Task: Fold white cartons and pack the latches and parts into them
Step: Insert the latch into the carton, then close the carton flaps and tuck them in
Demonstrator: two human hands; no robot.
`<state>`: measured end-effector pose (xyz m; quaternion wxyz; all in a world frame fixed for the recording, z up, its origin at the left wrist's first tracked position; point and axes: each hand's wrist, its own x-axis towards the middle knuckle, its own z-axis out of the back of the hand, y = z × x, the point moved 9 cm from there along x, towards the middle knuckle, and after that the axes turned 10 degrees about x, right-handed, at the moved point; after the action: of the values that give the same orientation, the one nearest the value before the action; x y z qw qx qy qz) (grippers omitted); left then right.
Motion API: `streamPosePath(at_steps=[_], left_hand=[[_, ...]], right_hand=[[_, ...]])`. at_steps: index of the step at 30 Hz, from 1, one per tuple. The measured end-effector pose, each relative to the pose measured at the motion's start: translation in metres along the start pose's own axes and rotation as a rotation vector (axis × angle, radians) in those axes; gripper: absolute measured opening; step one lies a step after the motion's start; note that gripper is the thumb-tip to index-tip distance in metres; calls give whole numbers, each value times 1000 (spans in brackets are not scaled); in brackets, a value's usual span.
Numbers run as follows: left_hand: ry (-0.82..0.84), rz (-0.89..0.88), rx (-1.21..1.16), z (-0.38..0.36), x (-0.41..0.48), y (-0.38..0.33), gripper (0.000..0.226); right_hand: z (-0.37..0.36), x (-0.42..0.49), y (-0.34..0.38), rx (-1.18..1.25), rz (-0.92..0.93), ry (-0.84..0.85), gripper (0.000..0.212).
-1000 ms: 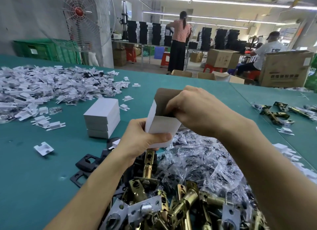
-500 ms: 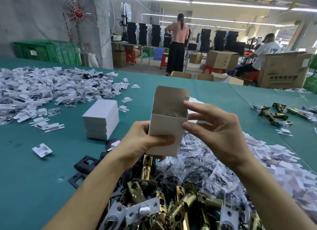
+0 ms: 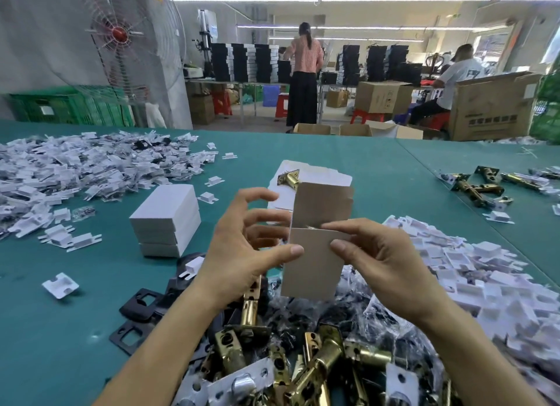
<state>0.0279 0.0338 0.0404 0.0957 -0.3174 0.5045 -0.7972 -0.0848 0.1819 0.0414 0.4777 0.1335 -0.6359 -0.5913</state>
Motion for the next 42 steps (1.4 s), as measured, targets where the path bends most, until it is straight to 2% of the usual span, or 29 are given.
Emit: streamPosePath(at_steps=[3,6,9,12,14,15,18,20,24,27,30,35,39,42], left_hand=[[24,-62,3,-6,-2,-6,53],[57,-19,6,-11,-3,0,35],[83,11,8,-11,-3,4,24],[83,36,0,-8,-3,7,24],[77,34,1,-7,-3,7,25],[79,34,-6,-7,-3,6,26],[94,25,-51,-11,-3,5,32],[84,31,-90,-11,-3,4,35],[38,-3,-108,-8,-4,0,31],[-28,-6,-130,0,-3,0,41],[-48,-18,-130,2,-2,-3,31],[10,-22,-140,-2,-2,-4,30],[-21,-63,-77,-2,-1,-7,20],[-29,-65,-80,-2,0,-5,13]], right_hand=[[-3,2,-3,-62,-39,41,23],[-7,2,-5,-142,-40,91,30],[-12,1,-5,-150,-14,102,48],[-11,0,2,-162,55,64,79],[-10,0,6,-149,90,49,86],[-10,0,8,-134,102,51,81],[-11,0,10,-46,87,48,38],[-11,-1,12,12,76,25,21],[-3,-1,15,35,71,-78,18],[-2,-1,18,8,58,-104,18],[-2,0,20,-9,35,-115,18],[-3,1,22,-119,48,-110,6],[-1,0,23,-214,76,-157,19],[-1,0,26,-220,97,-166,19]])
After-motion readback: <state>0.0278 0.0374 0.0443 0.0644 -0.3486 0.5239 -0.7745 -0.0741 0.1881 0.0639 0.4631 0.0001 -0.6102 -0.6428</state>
